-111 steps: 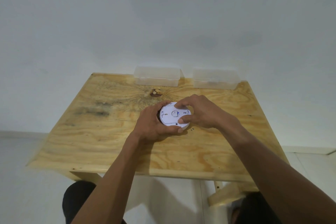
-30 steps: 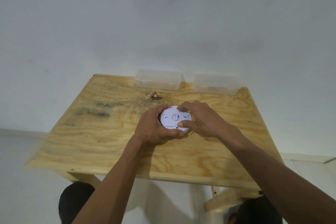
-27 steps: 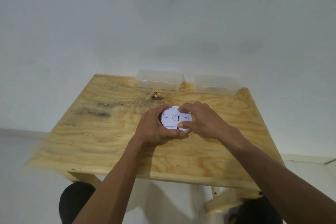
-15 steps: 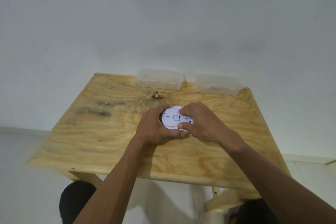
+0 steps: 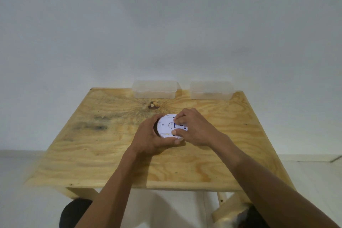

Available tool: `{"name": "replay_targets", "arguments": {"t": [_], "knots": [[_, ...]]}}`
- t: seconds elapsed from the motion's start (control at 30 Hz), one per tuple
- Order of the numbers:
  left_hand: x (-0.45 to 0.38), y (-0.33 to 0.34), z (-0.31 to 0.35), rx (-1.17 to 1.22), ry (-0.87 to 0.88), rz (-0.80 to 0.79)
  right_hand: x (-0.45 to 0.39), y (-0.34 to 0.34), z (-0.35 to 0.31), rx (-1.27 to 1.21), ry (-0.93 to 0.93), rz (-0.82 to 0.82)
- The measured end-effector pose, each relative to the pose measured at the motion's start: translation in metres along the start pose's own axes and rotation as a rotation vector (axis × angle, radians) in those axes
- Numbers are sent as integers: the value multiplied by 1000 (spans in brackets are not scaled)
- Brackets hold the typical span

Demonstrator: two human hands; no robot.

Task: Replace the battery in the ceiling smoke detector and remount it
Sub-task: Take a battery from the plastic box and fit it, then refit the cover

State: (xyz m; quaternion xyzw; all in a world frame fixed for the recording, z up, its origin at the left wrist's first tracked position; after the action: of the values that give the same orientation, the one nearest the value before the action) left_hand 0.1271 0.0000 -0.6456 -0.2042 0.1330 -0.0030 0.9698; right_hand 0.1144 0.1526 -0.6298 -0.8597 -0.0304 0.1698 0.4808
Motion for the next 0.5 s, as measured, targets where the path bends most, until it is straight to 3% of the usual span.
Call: {"name": "replay_targets", "arguments": {"t": [0.17,0.5], "knots": [[5,-2,-16,69,-75,-82,12,3,2,-21,-16,29],[7,0,-8,170,-128,-68,37,1,5,-157,61,1]]}}
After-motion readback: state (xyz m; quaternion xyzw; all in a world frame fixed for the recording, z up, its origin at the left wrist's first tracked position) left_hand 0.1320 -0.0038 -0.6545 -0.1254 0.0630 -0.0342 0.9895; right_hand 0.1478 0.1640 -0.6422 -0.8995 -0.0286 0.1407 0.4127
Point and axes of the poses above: each hand's wrist, its own x-axis away from the middle knuckle, its own y-axis out of the palm, z = x × y, the point moved 6 cm from there along -x, towards the middle knuckle, and after that the axes turned 13 degrees about z, right-handed, at the moved point
